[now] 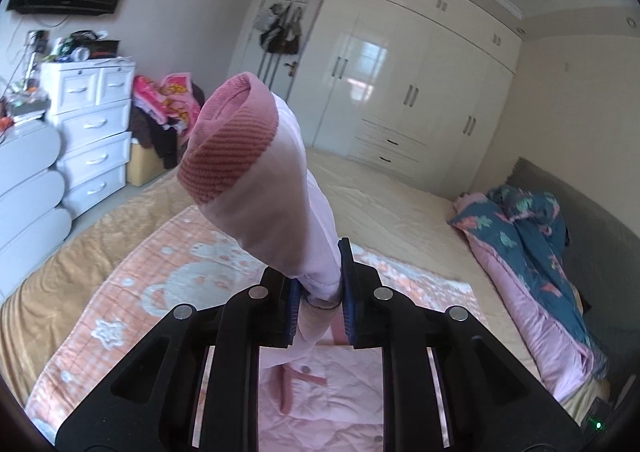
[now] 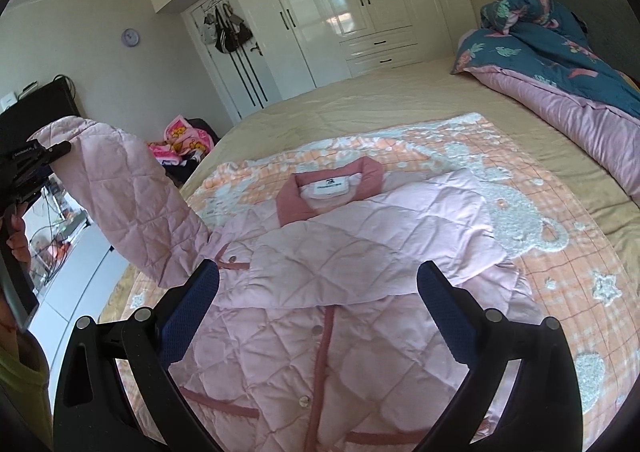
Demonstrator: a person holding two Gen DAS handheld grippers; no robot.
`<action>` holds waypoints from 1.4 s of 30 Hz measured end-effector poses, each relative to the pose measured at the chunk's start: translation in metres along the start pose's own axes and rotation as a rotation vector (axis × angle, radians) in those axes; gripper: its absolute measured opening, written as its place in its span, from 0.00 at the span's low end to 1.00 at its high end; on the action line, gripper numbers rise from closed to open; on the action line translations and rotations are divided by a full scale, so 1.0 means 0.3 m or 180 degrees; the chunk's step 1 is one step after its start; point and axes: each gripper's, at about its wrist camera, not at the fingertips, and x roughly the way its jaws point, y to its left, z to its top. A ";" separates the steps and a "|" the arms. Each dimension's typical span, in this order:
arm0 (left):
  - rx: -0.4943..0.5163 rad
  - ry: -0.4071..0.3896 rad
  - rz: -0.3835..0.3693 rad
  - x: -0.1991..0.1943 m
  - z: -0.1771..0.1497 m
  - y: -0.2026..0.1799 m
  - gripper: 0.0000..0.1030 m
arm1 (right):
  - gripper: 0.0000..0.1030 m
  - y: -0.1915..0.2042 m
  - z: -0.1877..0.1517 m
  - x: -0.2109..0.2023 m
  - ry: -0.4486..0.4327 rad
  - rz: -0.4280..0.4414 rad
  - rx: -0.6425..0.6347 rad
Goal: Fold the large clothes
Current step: 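Carry the held sleeve with the left gripper across the jacket front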
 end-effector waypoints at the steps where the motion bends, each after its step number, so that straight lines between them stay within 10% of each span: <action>1: 0.0024 0.0013 -0.0015 0.007 -0.005 -0.015 0.10 | 0.96 -0.011 0.000 -0.005 -0.0007 -0.0004 0.0013; 42: 0.1058 0.1288 -0.0596 0.332 -0.697 -0.548 0.06 | 0.96 -0.468 -0.040 -0.067 -0.0064 -0.0463 0.0751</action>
